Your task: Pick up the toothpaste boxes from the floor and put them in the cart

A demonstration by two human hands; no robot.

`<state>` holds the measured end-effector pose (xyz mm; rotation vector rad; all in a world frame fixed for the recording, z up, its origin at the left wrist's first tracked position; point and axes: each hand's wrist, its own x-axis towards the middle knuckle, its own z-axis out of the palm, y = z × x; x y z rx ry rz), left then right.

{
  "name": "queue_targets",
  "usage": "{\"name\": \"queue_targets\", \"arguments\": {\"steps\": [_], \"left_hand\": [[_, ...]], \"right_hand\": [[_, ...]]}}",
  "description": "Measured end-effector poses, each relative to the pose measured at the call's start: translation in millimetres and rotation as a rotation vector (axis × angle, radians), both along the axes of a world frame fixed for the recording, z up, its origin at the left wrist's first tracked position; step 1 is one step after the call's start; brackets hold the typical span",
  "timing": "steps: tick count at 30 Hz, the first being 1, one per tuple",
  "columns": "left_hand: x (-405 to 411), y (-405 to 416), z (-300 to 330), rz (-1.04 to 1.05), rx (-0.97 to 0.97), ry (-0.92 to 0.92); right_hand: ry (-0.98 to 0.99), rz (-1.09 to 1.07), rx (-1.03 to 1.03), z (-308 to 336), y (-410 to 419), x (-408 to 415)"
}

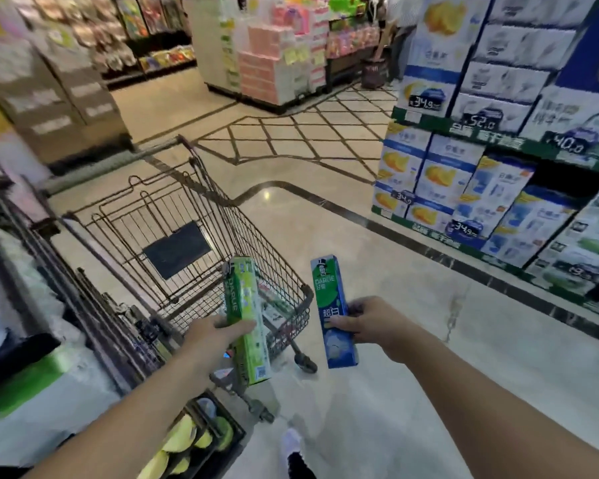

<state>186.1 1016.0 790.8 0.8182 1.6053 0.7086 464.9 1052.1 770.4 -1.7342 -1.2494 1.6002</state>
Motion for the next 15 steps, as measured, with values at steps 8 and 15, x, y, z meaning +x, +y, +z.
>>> {"name": "queue_targets", "arguments": {"steps": [8, 15], "left_hand": [[-53, 98, -27, 0.225, -0.056, -0.067], [-88, 148, -68, 0.396, -0.116, -0.065]], "right_hand": [[-0.125, 0.198, -0.044, -23, 154, -92], [-0.309, 0.348, -0.123, -86, 245, -158]]}}
